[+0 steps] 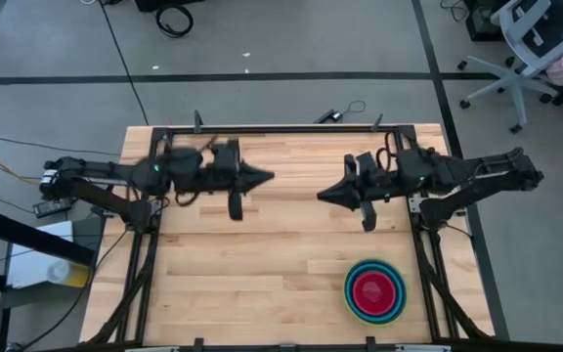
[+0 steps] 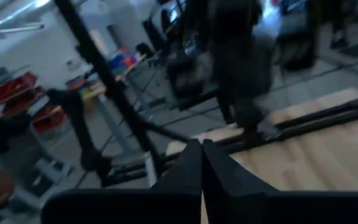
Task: Nest bowls inside each other
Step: Return to Home Position
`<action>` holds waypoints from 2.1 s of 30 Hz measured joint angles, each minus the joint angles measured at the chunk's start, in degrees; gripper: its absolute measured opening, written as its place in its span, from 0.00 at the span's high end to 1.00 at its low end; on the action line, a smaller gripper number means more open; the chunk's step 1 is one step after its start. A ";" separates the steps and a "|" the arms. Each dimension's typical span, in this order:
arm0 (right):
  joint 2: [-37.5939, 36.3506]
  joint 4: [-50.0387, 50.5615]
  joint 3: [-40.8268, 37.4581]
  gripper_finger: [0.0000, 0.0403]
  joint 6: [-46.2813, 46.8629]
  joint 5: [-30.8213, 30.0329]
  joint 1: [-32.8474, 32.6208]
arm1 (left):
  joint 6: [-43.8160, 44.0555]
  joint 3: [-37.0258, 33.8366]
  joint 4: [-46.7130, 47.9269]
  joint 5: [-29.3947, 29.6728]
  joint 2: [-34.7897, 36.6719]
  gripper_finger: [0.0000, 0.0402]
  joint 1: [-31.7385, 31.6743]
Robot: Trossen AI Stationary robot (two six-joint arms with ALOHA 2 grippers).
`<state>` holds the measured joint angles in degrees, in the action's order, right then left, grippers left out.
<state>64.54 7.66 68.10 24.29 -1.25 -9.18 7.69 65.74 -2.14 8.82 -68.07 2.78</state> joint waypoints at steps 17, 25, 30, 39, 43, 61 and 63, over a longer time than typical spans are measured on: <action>-8.44 -33.49 -34.99 0.98 3.14 -4.18 2.08 | -3.25 -38.10 -26.30 -4.48 18.59 1.00 2.59; -16.67 -33.33 -41.78 0.99 -4.88 -6.58 1.73 | -2.18 -47.07 -26.45 1.07 27.33 1.00 2.61; -25.53 -19.28 -42.53 0.99 -11.97 -4.86 1.87 | -4.75 -50.49 -22.74 1.55 36.99 1.00 2.28; -36.95 -9.88 -43.82 1.00 -15.32 -4.69 2.27 | -4.02 -53.49 -6.37 1.55 51.73 1.00 2.32; -39.61 -16.12 -50.36 1.00 -13.60 -4.65 2.27 | -2.99 -57.20 -7.58 1.55 55.64 1.00 2.32; -48.99 -22.58 -63.52 1.00 -9.21 -3.53 2.27 | 0.67 -65.23 -7.56 1.63 58.89 1.00 2.28; -50.08 -22.49 -64.22 1.00 -8.83 -3.48 2.27 | 0.64 -65.23 -7.75 1.64 58.89 1.00 2.28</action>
<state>14.45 -14.84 3.87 15.46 -4.72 -6.92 8.33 0.51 -9.89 10.46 -9.18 5.06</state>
